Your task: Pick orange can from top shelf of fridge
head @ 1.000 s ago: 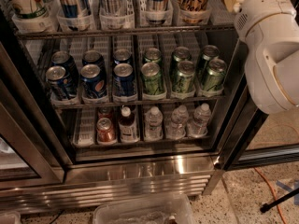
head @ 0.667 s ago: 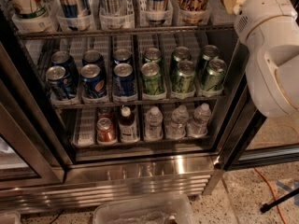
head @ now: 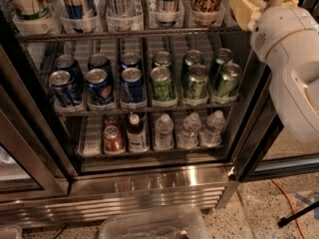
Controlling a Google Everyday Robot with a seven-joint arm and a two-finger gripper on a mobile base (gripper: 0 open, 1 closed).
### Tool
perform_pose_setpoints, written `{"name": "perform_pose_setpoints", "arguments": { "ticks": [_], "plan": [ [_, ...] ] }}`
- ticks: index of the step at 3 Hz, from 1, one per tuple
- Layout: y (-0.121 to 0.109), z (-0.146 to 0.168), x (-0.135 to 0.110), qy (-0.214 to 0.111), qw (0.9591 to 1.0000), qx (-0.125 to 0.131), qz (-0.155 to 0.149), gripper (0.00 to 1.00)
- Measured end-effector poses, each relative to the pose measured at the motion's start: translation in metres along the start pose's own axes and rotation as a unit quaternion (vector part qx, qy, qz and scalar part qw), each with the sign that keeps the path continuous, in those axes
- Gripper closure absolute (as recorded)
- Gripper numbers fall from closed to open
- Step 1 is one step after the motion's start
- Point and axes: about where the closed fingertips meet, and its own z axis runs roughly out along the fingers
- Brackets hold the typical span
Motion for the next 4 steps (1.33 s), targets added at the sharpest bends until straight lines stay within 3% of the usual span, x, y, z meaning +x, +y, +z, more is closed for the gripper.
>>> {"name": "perform_pose_setpoints", "arguments": {
  "ticks": [1, 2, 3, 4],
  "plan": [
    [0.011, -0.013, 0.014, 0.023, 0.9994, -0.028, -0.003, 1.0],
    [0.011, -0.013, 0.011, 0.023, 0.9993, -0.028, -0.004, 1.0],
    [0.024, -0.033, 0.028, 0.05, 0.9965, -0.058, -0.033, 1.0],
    [0.024, -0.033, 0.028, 0.05, 0.9965, -0.058, -0.033, 1.0]
  ]
}}
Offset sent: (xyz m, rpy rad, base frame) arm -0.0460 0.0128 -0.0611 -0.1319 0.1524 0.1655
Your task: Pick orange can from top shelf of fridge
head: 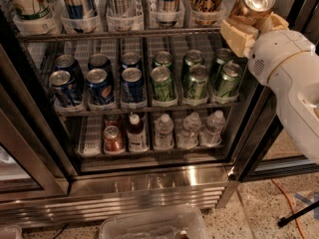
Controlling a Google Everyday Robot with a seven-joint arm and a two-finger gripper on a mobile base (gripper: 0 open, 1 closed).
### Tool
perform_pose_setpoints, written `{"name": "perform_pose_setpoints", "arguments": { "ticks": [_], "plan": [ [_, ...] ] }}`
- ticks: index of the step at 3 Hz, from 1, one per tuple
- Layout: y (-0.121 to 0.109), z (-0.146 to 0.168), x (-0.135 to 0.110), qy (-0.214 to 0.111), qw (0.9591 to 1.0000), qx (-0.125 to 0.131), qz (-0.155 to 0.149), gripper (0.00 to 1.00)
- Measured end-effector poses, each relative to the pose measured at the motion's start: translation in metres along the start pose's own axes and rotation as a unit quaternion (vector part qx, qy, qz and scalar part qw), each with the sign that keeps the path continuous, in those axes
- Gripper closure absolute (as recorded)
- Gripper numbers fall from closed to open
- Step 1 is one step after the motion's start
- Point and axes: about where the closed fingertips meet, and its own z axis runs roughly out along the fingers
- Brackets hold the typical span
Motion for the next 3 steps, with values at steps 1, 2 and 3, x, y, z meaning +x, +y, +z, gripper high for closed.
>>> {"name": "perform_pose_setpoints", "arguments": {
  "ticks": [1, 2, 3],
  "plan": [
    [0.015, 0.0, 0.001, -0.001, 0.9994, -0.03, -0.018, 1.0],
    [0.105, 0.007, 0.016, 0.024, 0.9904, -0.137, -0.004, 1.0],
    [0.207, 0.0, 0.012, 0.053, 0.9641, -0.26, -0.017, 1.0]
  ]
}}
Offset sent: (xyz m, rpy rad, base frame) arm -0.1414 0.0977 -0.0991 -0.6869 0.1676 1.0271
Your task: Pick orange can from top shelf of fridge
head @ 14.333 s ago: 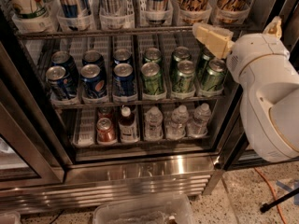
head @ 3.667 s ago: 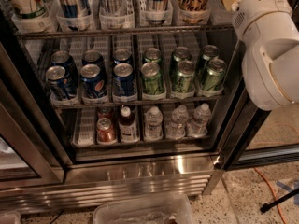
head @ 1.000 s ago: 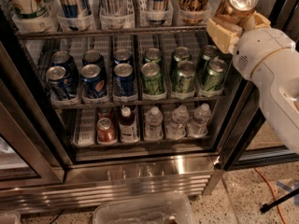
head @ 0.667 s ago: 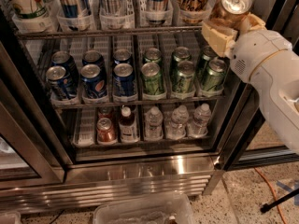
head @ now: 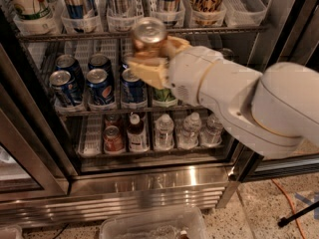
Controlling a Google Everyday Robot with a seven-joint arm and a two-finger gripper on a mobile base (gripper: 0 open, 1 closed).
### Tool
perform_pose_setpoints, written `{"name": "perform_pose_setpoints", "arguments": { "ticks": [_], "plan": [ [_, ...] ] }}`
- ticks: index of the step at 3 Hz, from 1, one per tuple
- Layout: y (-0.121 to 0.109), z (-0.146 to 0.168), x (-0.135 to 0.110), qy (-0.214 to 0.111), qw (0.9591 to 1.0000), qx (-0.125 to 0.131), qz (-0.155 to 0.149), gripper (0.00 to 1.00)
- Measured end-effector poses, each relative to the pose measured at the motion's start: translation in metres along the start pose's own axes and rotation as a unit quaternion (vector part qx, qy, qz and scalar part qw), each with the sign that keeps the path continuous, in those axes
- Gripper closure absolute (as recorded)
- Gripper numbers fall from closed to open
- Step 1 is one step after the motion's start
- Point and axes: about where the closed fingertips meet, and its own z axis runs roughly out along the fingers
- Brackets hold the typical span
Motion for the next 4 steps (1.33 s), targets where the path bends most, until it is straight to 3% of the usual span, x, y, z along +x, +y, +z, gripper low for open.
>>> {"name": "perform_pose_setpoints", "arguments": {
  "ticks": [1, 2, 3, 4],
  "plan": [
    [0.005, -0.027, 0.002, 0.044, 0.9966, -0.047, -0.052, 1.0],
    [-0.05, -0.118, 0.062, 0.115, 0.9906, -0.052, -0.052, 1.0],
    [-0.05, -0.164, 0.094, 0.152, 0.9827, -0.098, -0.043, 1.0],
    [-0.027, -0.17, 0.093, 0.151, 0.9776, -0.142, -0.038, 1.0]
  ]
}}
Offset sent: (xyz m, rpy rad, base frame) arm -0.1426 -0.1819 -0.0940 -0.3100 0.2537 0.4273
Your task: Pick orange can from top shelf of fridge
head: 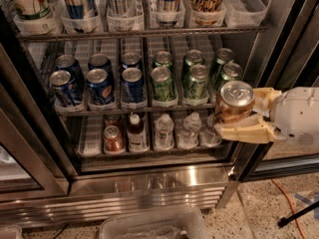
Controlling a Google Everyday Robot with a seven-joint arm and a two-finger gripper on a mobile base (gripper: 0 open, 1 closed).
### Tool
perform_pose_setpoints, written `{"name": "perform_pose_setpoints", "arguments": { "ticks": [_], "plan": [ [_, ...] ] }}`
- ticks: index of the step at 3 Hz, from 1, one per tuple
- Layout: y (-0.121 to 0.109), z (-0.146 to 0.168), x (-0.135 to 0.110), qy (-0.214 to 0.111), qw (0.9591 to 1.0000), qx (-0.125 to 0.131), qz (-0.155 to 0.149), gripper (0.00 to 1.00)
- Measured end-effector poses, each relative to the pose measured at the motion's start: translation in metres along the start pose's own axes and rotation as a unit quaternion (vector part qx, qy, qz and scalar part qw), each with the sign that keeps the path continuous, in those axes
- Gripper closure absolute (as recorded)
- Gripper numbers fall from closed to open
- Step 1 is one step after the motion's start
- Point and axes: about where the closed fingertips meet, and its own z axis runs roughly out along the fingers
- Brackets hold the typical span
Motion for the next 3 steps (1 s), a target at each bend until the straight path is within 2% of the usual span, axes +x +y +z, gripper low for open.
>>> {"name": "perform_pose_setpoints", "arguments": {
  "ticks": [1, 2, 3],
  "plan": [
    [0.0, 0.0, 0.0, 0.0, 1.0, 0.0, 0.0, 1.0],
    [0.019, 0.011, -0.013, 0.005, 0.9976, -0.054, -0.043, 1.0],
    [0.06, 0.028, -0.038, 0.007, 0.9812, -0.148, -0.124, 1.0]
  ]
}}
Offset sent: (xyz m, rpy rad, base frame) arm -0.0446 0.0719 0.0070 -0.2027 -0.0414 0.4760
